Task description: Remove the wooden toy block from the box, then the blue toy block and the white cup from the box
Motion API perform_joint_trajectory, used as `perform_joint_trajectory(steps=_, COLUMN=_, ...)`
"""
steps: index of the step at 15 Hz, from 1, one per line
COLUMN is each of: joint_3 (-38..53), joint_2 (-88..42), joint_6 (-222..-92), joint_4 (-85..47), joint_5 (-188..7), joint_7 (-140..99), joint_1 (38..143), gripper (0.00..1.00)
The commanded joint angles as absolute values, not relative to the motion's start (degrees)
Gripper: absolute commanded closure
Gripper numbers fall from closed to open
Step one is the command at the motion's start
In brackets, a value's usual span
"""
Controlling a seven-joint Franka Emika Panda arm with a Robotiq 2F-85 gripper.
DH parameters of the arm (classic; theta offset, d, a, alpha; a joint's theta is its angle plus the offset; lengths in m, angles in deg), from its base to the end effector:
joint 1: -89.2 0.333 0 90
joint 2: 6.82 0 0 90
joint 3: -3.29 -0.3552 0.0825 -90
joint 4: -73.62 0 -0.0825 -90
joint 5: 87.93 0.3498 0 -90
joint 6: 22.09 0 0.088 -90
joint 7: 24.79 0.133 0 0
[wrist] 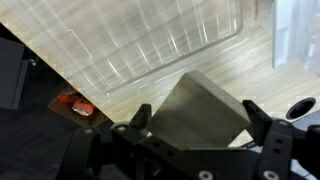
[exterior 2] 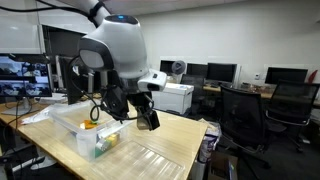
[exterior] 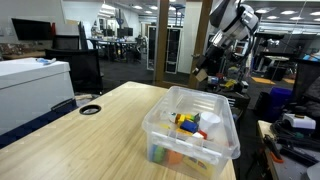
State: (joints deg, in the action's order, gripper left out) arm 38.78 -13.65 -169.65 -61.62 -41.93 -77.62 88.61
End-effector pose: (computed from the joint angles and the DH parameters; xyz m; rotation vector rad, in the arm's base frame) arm 0.4072 -0.2968 0.3374 -2.8533 0.5185 -0.5458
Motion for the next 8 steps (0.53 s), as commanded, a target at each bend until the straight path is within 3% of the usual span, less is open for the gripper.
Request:
perform_joint_trajectory(steps=1, joint_3=37.2, joint_2=-23.5, joint_6=-166.7, joint_4=-57.3, joint_5=-37.2, joint_7=-78.4, joint_1=87.7, gripper=0.32)
perform_joint_trajectory(steps=3, joint_3=25.7, joint_2=-23.9, joint_6=-171.2, joint_4=-59.4, joint_5=-40.7, joint_7=-77.0, joint_1=79.7, gripper=0.32)
perform_joint_trajectory(steps=7, joint_3=20.7, joint_2=-19.3, joint_6=-176.9, joint_4=-66.1, joint_5=-35.2, joint_7=-83.6, joint_1=79.4, gripper=0.32)
perform_joint_trajectory(steps=8, joint_3=20.2, joint_2=-18.2, joint_6=-178.0, joint_4=-67.5, joint_5=-34.0, joint_7=-85.1, joint_1=79.5, gripper=0.02)
